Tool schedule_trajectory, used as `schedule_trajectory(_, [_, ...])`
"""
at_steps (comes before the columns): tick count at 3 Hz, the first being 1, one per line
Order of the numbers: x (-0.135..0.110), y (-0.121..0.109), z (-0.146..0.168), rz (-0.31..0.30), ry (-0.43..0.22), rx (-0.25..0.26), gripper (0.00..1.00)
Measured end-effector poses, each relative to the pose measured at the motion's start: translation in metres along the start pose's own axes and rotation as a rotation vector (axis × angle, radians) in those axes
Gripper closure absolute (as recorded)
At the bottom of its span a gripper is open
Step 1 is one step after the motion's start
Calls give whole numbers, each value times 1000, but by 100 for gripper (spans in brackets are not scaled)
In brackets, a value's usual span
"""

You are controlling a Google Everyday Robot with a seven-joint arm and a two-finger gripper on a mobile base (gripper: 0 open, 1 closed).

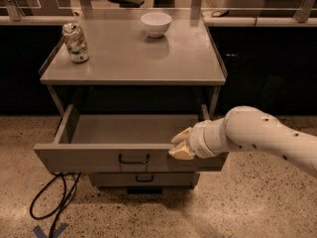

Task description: Open top drawer

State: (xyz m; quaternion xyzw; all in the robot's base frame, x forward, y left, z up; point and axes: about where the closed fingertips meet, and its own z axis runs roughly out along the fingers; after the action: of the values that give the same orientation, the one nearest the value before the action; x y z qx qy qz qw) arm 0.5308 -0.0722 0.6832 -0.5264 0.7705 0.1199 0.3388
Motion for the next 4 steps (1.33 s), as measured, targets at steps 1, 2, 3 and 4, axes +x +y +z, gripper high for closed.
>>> schedule_trajectory(1, [7, 15, -7, 14, 1, 17, 100])
schedule_trajectory(2, [5, 15, -8, 14, 1, 17, 100])
schedule_trajectory(3, [11, 30, -15, 28, 2, 34, 100])
schedule_trajectory(4, [10, 31, -17, 28, 2, 34, 100])
